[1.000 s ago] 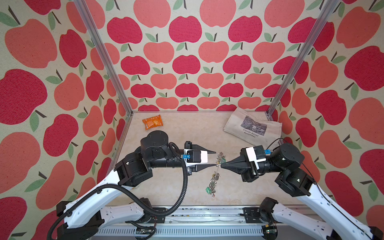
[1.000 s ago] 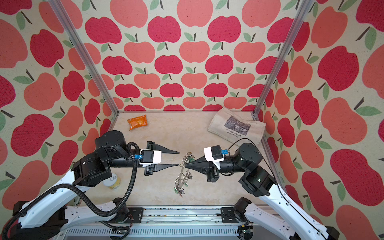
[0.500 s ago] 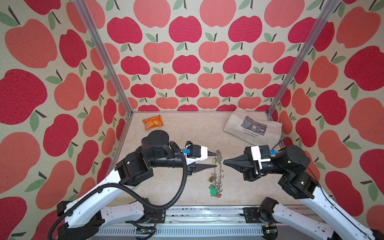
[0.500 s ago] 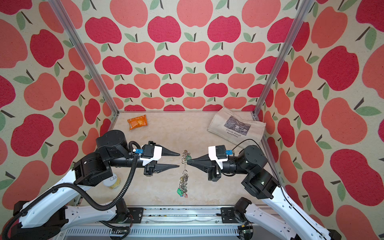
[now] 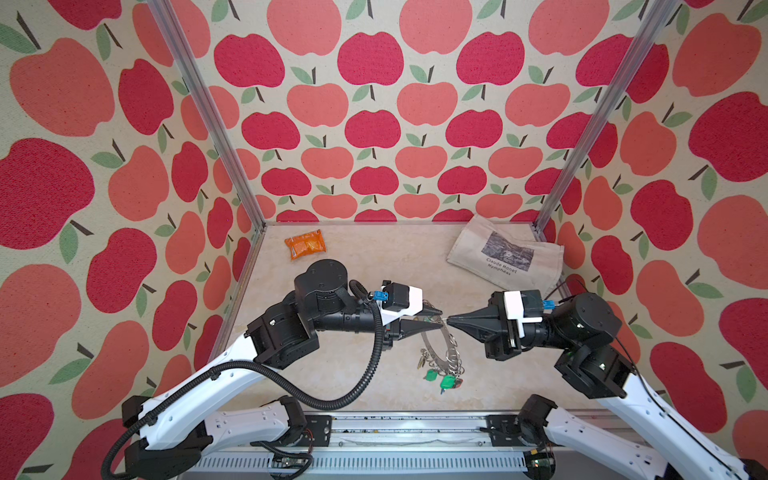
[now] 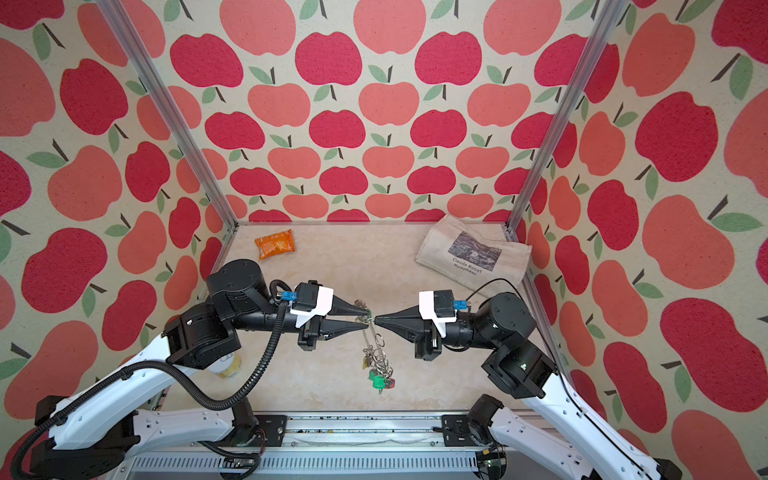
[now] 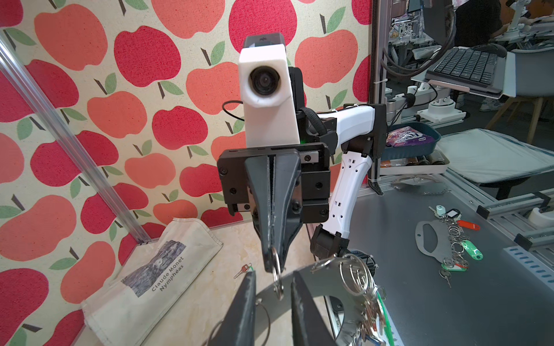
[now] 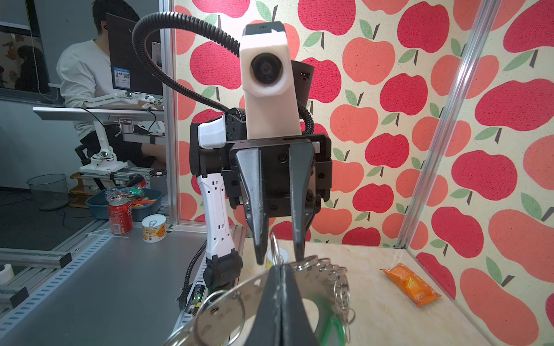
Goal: Put the keys on the keyring
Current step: 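Hold the plate with the left gripper while the right gripper opens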
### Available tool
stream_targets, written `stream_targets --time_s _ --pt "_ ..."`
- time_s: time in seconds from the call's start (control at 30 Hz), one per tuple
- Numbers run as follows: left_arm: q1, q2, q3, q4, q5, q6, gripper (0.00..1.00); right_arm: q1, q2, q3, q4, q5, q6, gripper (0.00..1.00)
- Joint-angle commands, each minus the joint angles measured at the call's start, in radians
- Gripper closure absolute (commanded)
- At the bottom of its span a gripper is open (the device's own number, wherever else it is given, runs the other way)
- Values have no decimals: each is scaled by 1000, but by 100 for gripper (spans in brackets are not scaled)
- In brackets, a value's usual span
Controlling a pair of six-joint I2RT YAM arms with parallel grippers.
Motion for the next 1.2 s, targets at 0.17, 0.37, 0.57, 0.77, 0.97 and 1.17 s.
stream_targets --time_s 0.17,0.37,0.57,0.77,0.97,1.17 --pt "5 5 -8 59 36 -19 94 -5 -25 -5 83 6 17 100" --pt "5 8 13 12 20 5 100 -5 -19 8 62 -49 22 100" --pt "5 28 78 -106 10 62 100 -5 14 48 -4 -124 14 100" --pt "7 58 133 -197 3 114 100 -5 45 74 -10 -203 22 100" --pt "14 82 177 -260 0 148 100 -5 63 94 -26 -270 27 100" --pt "30 117 227 -330 24 173 100 2 94 117 -47 -338 27 100"
